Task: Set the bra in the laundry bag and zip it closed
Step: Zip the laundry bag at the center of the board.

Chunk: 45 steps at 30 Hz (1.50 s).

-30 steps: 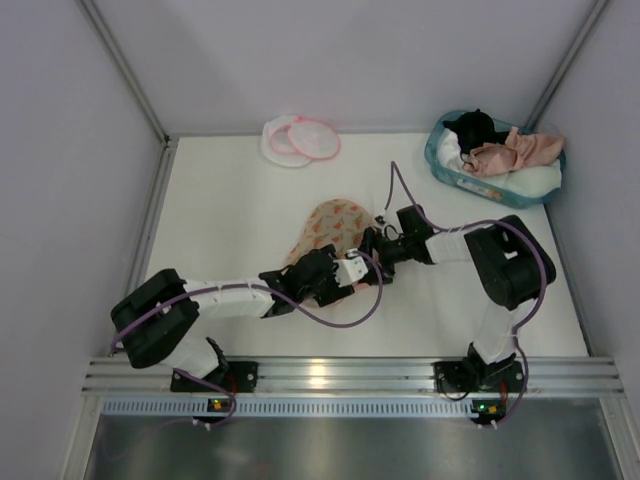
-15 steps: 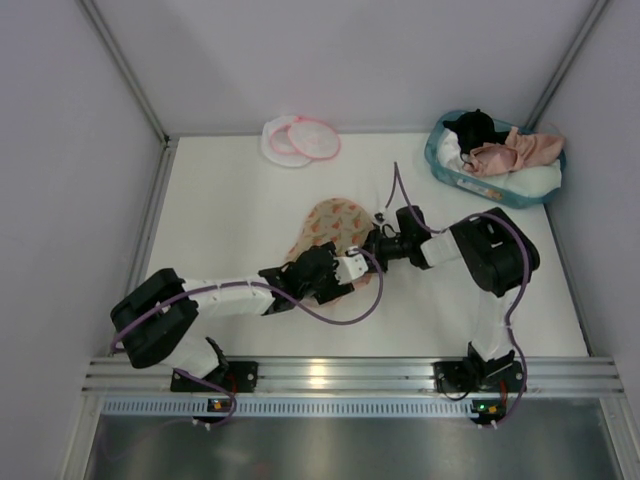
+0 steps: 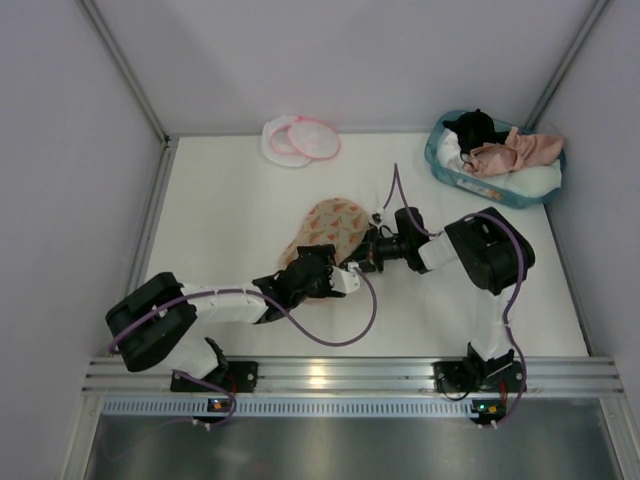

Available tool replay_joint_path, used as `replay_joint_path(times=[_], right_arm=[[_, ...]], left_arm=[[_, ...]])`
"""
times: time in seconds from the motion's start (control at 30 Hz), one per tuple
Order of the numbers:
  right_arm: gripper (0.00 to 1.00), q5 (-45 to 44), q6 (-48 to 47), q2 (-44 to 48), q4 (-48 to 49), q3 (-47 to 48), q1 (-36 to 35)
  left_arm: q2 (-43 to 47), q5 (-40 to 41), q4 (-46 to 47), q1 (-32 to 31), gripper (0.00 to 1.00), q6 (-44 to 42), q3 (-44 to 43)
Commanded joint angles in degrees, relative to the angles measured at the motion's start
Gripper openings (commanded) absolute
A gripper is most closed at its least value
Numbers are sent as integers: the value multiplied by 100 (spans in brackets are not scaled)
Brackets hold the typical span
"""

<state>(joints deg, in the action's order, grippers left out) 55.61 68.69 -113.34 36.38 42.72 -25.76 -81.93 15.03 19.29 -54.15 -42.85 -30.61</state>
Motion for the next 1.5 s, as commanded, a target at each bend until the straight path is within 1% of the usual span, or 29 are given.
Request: replay_joint_path(times=[0.0, 0.07, 0.2, 0.23, 0.33, 0.4, 0.47, 0.5, 0.53, 0.6, 0.63, 0.67, 0.73, 0.77, 0.83, 0.93, 1.13, 1.27, 1.43, 1.47], right_arm=[[0, 512, 110, 128, 388, -53, -280], [0, 529, -22, 136, 195, -27, -307], [0, 617, -48, 101, 132, 8, -430], [0, 617, -31, 110, 132, 17, -447], [0, 661, 4, 102, 132, 43, -456], [0, 661, 22, 110, 124, 70, -421], [0, 635, 13, 119, 124, 61, -369], [0, 626, 5, 110, 98, 61, -334], [0, 626, -22, 110, 80, 61, -307], [0, 600, -48, 102, 53, 87, -289], [0, 600, -48, 93, 36, 96, -272], [0, 591, -48, 84, 27, 131, -272], [0, 582, -57, 66, 1, 158, -263], [0, 582, -57, 58, -17, 166, -263], [0, 582, -66, 58, -26, 184, -263], [0, 582, -153, 75, -157, 237, -246], [0, 573, -268, 145, -368, 272, -219], [0, 573, -277, 154, -386, 254, -219], [0, 556, -286, 181, -421, 246, -219], [0, 556, -286, 189, -430, 246, -219]], left_arm=[[-209, 273, 1138, 36, 85, -654, 3], [-393, 308, 1444, 19, 86, -751, -24], [-867, 439, 2015, 19, 87, -1146, -68], [-1121, 483, 2096, 19, 88, -1190, -77], [-1491, 694, 2211, 19, 90, -1392, -103], [-1493, 800, 2211, 27, 92, -1402, -24], [-1204, 730, 2167, 10, 94, -1306, 99], [-1063, 651, 2019, -8, 94, -1279, 247], [-740, 607, 1678, -43, 95, -1244, 301], [-378, 406, 1194, -183, 95, -1042, 415], [-37, 309, 991, -218, 95, -972, 433], [114, 221, 563, -280, 95, -840, 451], [474, 36, 340, -333, 96, -734, 521], [555, -17, 139, -342, 96, -699, 538], [748, -52, 128, -342, 96, -637, 635], [950, -218, -153, -342, 96, -558, 644], [1416, -755, -1504, -351, 94, -145, 390], [1750, -870, -2094, -342, 93, 285, 222], [2233, -887, -2421, -351, 92, 427, 82], [2295, -931, -2665, -351, 91, 522, 38]])
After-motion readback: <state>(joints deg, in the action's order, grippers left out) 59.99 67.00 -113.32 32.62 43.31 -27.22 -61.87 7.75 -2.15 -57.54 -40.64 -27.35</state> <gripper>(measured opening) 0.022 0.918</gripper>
